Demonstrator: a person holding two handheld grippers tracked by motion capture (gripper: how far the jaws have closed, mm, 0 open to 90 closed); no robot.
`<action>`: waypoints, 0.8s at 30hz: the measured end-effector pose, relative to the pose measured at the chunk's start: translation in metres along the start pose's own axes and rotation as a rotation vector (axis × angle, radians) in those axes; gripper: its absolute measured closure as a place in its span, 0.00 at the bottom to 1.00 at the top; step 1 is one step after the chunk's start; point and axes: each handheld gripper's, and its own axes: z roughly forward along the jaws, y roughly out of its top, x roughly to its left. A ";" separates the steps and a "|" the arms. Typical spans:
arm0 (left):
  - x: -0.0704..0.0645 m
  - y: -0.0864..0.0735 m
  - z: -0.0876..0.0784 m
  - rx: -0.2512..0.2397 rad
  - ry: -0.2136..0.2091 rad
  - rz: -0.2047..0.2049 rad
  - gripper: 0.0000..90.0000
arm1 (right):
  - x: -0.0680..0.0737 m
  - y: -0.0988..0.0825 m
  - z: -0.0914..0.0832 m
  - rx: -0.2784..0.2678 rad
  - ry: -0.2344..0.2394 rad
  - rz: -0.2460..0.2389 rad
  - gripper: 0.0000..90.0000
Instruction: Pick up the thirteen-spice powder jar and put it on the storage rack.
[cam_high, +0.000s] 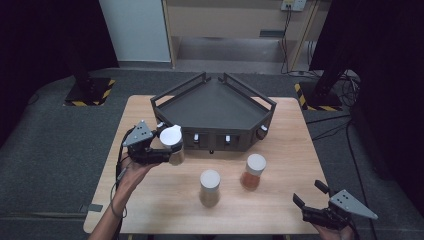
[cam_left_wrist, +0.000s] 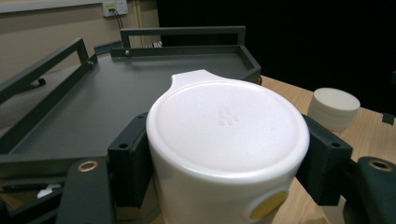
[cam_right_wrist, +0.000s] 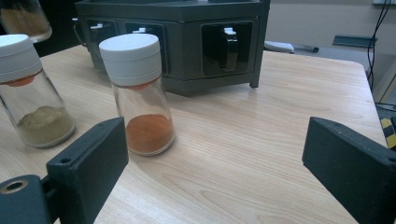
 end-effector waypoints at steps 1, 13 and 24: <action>0.000 0.004 0.000 -0.001 0.003 -0.001 0.33 | 0.000 0.000 0.000 0.001 0.001 0.000 0.08; 0.007 0.054 0.011 -0.024 0.063 -0.011 0.33 | -0.001 0.000 0.000 0.000 0.005 0.005 0.08; 0.021 0.084 0.034 -0.017 0.135 -0.021 0.33 | -0.002 0.000 0.000 0.000 0.008 0.010 0.08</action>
